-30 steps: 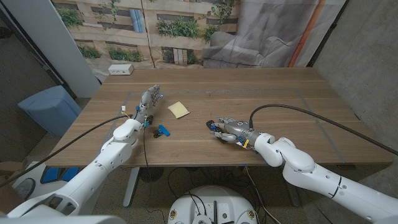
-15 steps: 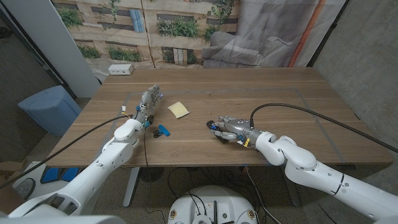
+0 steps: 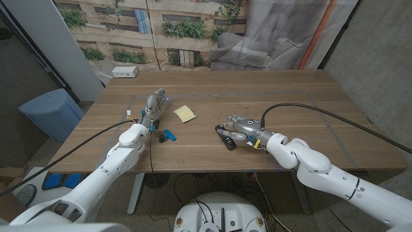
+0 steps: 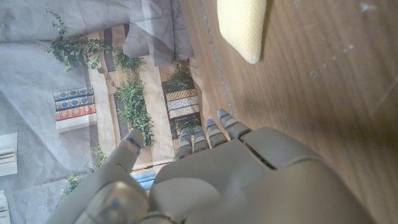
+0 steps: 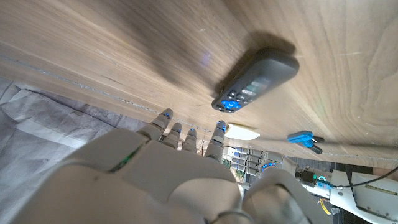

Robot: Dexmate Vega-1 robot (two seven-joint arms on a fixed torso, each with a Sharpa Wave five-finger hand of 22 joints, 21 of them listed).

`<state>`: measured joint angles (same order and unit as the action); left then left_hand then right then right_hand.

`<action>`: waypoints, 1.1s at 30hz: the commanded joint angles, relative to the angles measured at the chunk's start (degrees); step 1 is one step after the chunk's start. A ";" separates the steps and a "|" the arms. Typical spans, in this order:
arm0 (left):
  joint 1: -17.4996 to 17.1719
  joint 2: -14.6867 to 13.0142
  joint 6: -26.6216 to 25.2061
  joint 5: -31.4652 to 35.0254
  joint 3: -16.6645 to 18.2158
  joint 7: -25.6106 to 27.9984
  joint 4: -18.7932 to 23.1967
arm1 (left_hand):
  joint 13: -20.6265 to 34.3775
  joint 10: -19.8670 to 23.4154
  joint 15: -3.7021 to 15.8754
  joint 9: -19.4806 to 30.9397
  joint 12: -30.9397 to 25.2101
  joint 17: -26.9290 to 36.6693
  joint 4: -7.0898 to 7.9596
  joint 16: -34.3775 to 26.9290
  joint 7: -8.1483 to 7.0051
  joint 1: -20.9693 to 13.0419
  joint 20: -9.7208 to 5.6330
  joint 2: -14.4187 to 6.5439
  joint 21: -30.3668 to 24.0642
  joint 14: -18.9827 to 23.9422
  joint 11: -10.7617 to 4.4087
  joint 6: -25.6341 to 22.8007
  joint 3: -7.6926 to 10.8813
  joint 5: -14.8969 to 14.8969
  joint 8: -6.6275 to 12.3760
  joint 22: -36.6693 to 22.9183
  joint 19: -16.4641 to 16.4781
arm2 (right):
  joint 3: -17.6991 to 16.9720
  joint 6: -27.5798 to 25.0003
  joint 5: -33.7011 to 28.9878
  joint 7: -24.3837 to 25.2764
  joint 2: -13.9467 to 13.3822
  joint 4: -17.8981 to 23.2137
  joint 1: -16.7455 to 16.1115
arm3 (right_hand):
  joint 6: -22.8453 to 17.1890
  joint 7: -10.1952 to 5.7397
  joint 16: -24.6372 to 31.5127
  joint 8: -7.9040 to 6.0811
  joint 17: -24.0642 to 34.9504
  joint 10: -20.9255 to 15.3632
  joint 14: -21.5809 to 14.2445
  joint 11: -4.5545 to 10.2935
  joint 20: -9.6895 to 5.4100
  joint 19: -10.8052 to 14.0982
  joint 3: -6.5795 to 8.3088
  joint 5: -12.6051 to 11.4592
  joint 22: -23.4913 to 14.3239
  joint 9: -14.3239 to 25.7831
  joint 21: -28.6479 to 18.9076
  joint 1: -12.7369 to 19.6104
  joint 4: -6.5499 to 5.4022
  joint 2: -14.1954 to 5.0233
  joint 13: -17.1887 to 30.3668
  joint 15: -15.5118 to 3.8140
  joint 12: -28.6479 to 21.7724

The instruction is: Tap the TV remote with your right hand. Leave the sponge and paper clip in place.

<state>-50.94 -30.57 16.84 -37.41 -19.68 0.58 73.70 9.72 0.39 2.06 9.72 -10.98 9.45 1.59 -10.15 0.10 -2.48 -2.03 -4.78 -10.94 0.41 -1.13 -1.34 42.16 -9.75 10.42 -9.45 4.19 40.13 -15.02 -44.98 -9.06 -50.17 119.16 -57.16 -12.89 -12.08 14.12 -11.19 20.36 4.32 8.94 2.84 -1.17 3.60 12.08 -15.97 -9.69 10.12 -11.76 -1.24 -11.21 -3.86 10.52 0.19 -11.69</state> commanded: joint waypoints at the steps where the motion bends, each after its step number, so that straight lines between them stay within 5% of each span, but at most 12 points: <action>1: 0.74 0.42 1.26 0.36 -0.22 -0.99 -1.09 | 0.33 0.32 0.16 0.28 0.08 0.19 0.14 0.07 -0.15 0.57 -3.52 -4.27 0.03 0.20 -0.32 -0.26 0.40 -0.10 -0.03 -0.27 0.31 | -2.00 -0.50 0.45 3.92 -0.22 1.14 -1.00 | -0.81 0.03 0.64 0.03 0.13 -1.51 -1.36 -0.13 0.37 1.93 0.00 -0.21 -0.09 0.06 -0.52 0.65 0.45 -6.21 0.20 0.17 -0.62; 12: 1.46 0.66 1.54 0.37 -0.40 -1.70 -2.21 | 0.33 0.29 0.13 0.28 0.10 0.16 0.08 0.09 -0.09 0.51 -3.48 -4.29 0.04 0.21 -0.34 -0.35 0.48 -0.10 0.00 -0.27 0.30 | -3.70 1.13 2.48 6.23 -0.63 0.78 -0.86 | -0.82 0.04 0.94 0.20 0.02 -3.18 -2.67 -0.58 0.45 3.45 0.05 -0.13 -0.03 0.09 -0.63 0.84 0.66 -5.90 0.20 0.14 -0.79; 17: 1.90 0.23 0.81 0.54 -0.52 -1.88 -2.19 | 0.33 0.36 0.12 0.28 0.07 0.14 0.03 0.09 -0.10 0.47 -3.51 -4.28 0.04 0.24 -0.28 -0.36 0.53 -0.10 0.00 -0.27 0.30 | -5.01 3.51 5.68 8.69 -0.07 -1.12 -0.24 | -1.44 -0.16 1.40 0.07 -0.23 -5.29 -4.74 -0.64 0.21 6.22 0.31 -0.05 0.01 0.08 -1.11 1.24 1.00 -5.64 0.19 -0.52 -1.04; 33: 2.79 -0.35 0.19 1.51 -0.54 -0.88 -1.32 | 0.33 0.41 0.12 0.29 0.06 0.06 -0.28 0.13 -0.04 0.16 -3.52 -4.47 0.05 0.22 -0.35 -0.50 0.69 -0.11 0.02 -0.27 0.28 | -7.59 4.73 11.92 12.99 1.36 -4.85 1.83 | 1.22 -0.21 1.24 1.03 -0.70 -5.92 -5.86 -0.37 -0.11 7.40 0.80 0.03 0.08 0.04 -0.67 1.65 1.37 -5.32 0.17 -1.54 -0.52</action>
<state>-48.43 -30.68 17.63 -36.28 -20.30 -1.25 71.52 9.72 0.39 2.06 9.72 -10.98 9.33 1.39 -10.15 0.10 -2.48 -2.03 -4.78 -10.94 0.41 -1.13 -1.34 42.35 -9.75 10.42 -9.45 4.18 34.23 -11.46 -37.07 1.29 -49.33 116.63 -56.55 -12.54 -11.95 15.28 -10.37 19.66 -1.56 3.12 2.05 -1.01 10.69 12.59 -15.97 -9.61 10.13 -12.42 -0.12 -10.24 -3.94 10.52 -0.94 -12.36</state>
